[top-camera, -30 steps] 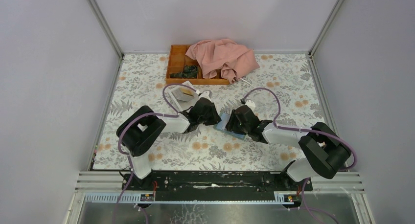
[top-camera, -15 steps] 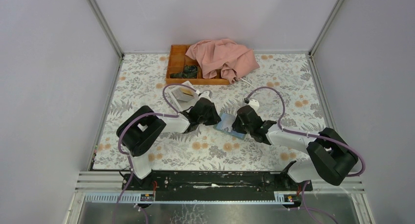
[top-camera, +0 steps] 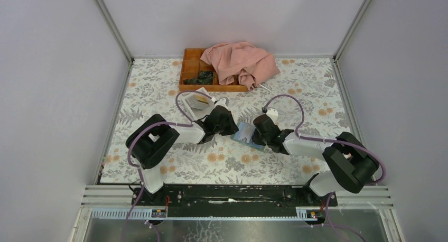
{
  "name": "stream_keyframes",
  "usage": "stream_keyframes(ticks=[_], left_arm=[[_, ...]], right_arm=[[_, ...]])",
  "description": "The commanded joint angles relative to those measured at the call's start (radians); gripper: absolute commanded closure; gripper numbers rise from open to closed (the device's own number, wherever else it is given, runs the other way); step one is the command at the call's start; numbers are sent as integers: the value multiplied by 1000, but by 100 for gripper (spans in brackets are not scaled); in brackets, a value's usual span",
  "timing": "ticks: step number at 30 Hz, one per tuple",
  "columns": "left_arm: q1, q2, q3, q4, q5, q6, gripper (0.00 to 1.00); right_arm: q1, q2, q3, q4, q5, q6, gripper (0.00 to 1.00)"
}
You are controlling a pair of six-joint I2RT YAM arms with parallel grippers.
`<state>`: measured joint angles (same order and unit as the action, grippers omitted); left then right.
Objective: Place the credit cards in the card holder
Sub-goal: Insert the credit card into the card holder.
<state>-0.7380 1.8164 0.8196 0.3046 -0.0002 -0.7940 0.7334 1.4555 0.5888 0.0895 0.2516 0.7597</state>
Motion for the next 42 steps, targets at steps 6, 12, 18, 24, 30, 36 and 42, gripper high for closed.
stream_keyframes(ticks=[6,12,18,24,30,36,42], left_arm=[[-13,73,-55,-127,-28,18,76],[-13,22,-60,-140,-41,13,75],[-11,-25,-75,-146,-55,8,68],[-3,-88,-95,-167,-96,10,58],[16,-126,-128,-158,-116,7,57],[17,-166,-173,-88,-105,-2,51],[18,-218,-210,-43,-117,-1,44]], right_arm=[[8,63,72,-6,18,-13,92],[7,88,82,-5,13,-13,93],[8,102,89,-5,7,-14,93],[7,114,93,-4,2,-13,93],[7,121,95,-1,-2,-17,93],[7,132,117,-5,-19,-33,94],[7,165,160,-10,-46,-52,94]])
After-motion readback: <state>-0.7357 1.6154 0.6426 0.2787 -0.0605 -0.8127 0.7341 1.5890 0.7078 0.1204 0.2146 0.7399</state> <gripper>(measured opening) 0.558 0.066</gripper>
